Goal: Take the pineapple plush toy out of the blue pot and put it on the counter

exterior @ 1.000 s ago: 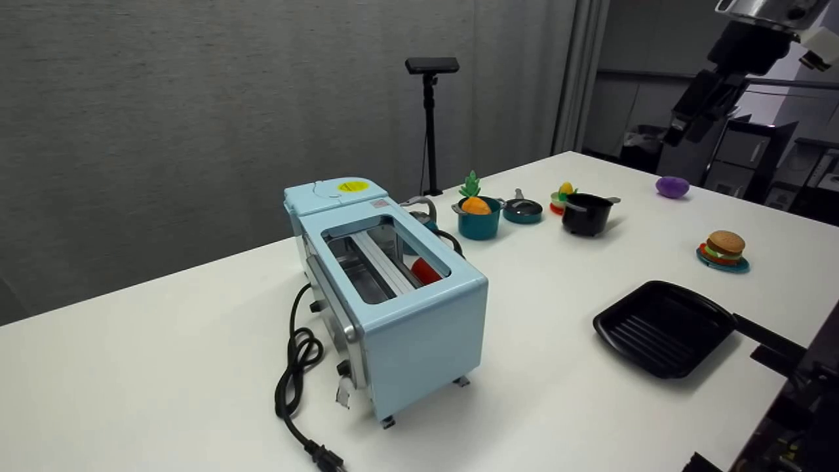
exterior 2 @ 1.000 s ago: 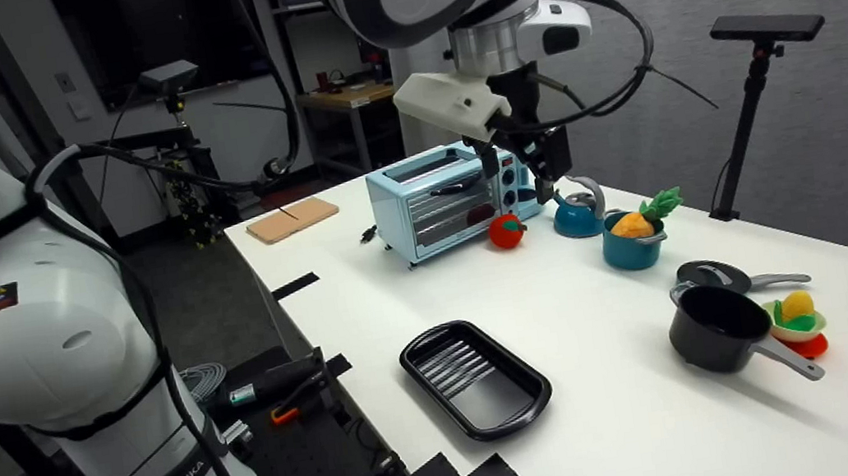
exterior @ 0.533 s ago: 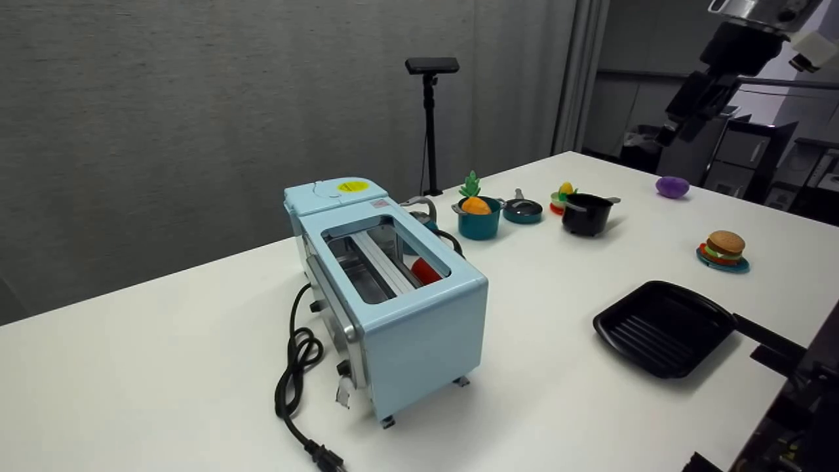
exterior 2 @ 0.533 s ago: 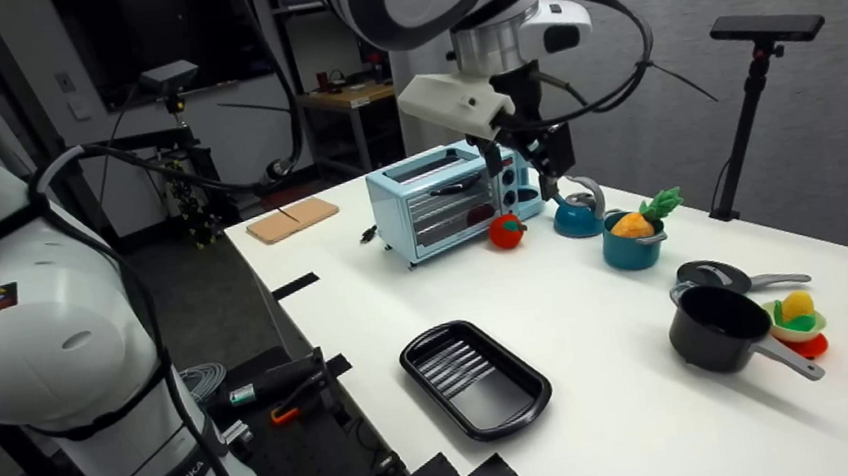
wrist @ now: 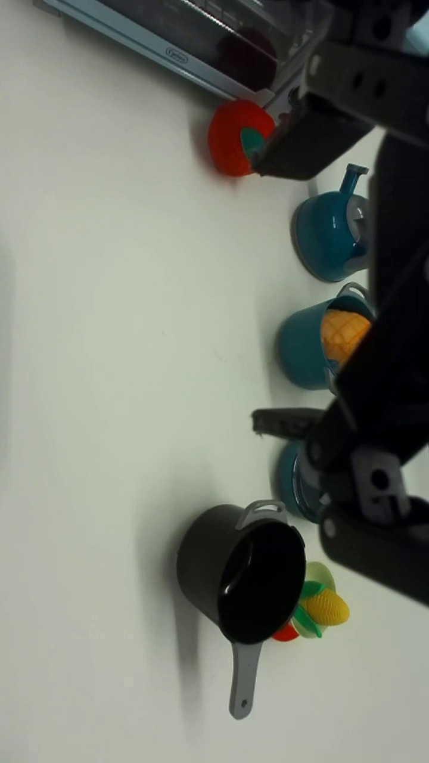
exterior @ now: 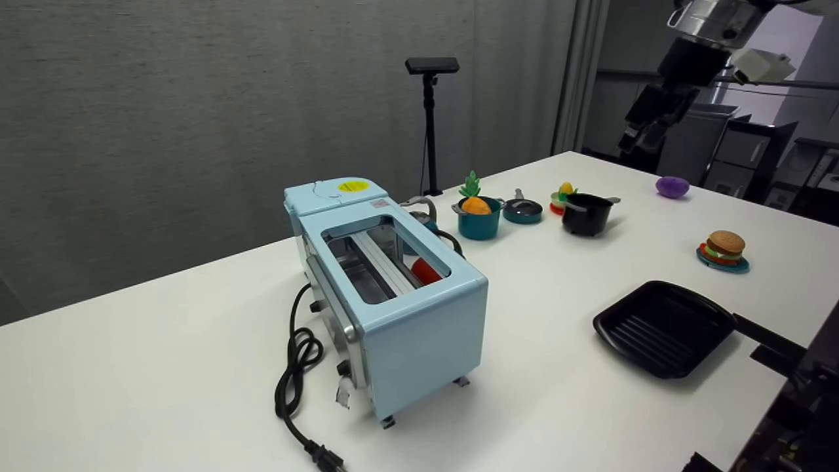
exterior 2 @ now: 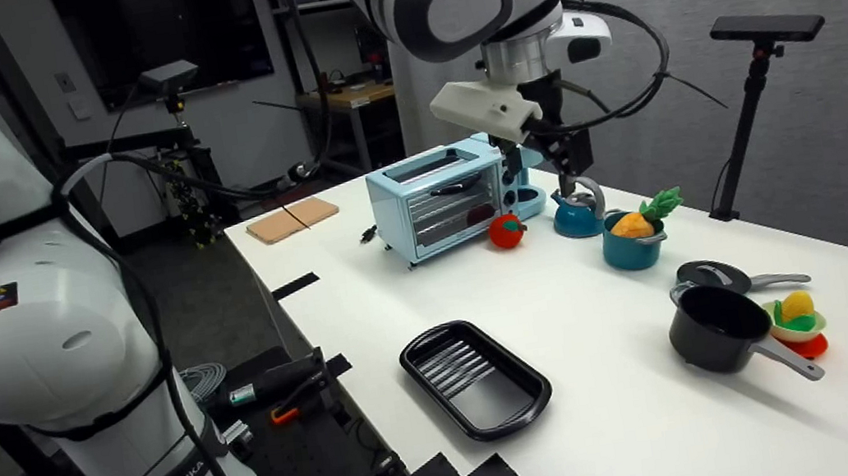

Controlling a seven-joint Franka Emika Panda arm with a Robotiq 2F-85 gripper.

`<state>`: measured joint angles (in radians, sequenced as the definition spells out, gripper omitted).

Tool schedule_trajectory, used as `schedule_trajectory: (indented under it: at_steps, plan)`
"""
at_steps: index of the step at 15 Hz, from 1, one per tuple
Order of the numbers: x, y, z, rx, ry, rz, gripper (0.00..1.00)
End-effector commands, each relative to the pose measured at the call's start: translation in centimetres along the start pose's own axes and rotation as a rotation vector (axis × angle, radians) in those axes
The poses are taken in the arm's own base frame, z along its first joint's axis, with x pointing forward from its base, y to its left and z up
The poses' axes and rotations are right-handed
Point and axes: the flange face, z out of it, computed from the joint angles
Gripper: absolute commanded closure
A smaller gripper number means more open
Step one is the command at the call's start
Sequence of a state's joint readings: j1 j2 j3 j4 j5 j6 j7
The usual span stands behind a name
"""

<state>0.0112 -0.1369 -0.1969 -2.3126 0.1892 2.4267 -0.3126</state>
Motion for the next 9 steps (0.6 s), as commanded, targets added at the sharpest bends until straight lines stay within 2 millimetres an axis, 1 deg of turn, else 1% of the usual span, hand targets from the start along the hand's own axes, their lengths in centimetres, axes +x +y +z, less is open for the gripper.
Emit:
schedule_trajectory:
  at_steps: [1, 5, 9]
  plan:
    - [4.0, -0.2, 2.0, 0.012, 0.027, -0.011, 0.0]
    - [8.3, -0.2, 4.6, 0.0, 0.055, -0.003, 0.0]
    - [12.3, 0.1, 7.8, -0.015, 0.081, -0.012, 0.0]
